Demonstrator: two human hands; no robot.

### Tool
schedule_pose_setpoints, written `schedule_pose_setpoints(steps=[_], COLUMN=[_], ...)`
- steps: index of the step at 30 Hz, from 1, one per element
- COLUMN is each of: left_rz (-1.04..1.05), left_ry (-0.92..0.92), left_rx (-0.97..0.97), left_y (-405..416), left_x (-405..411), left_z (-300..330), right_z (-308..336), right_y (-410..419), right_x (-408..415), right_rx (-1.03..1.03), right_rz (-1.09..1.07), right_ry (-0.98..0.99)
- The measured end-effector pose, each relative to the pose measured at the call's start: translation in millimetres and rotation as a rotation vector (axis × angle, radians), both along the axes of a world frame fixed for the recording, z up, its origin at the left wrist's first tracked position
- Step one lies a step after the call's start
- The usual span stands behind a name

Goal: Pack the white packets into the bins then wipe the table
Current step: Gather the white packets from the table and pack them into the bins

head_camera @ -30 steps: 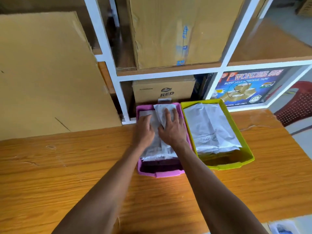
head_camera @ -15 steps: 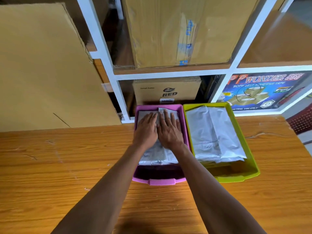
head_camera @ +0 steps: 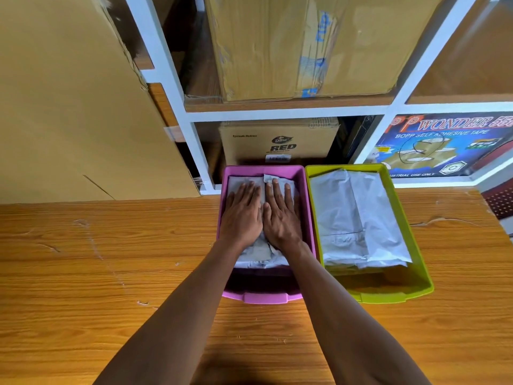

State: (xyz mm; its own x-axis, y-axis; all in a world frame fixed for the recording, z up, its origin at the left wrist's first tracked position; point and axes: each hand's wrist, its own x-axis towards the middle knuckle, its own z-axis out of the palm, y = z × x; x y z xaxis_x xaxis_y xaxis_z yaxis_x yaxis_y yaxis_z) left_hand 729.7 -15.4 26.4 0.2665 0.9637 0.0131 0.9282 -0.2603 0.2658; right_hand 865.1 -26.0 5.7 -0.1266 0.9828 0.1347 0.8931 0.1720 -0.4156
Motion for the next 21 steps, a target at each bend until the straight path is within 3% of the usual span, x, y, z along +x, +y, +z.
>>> schedule_pose_setpoints(steps=[12,17,21], left_rz=[-0.009,-0.001,0.009], left_ry=[0.030,-0.053,-0.139], left_rx=[-0.070,-0.100,-0.069], left_y=[4.7,-6.1,-27.9], left_x=[1.9,0.9,-5.4], left_z=[3.1,24.8,29.4], right_z=[-1.3,20.4,31.4], right_y=[1.6,-15.2,-30.9], right_x=[4.1,7.0,8.2], right_rx=[-0.045,-0.145,-0.274], right_rz=[0.133,0.041,-0.005], right_ry=[-0.124,0.044,0.049])
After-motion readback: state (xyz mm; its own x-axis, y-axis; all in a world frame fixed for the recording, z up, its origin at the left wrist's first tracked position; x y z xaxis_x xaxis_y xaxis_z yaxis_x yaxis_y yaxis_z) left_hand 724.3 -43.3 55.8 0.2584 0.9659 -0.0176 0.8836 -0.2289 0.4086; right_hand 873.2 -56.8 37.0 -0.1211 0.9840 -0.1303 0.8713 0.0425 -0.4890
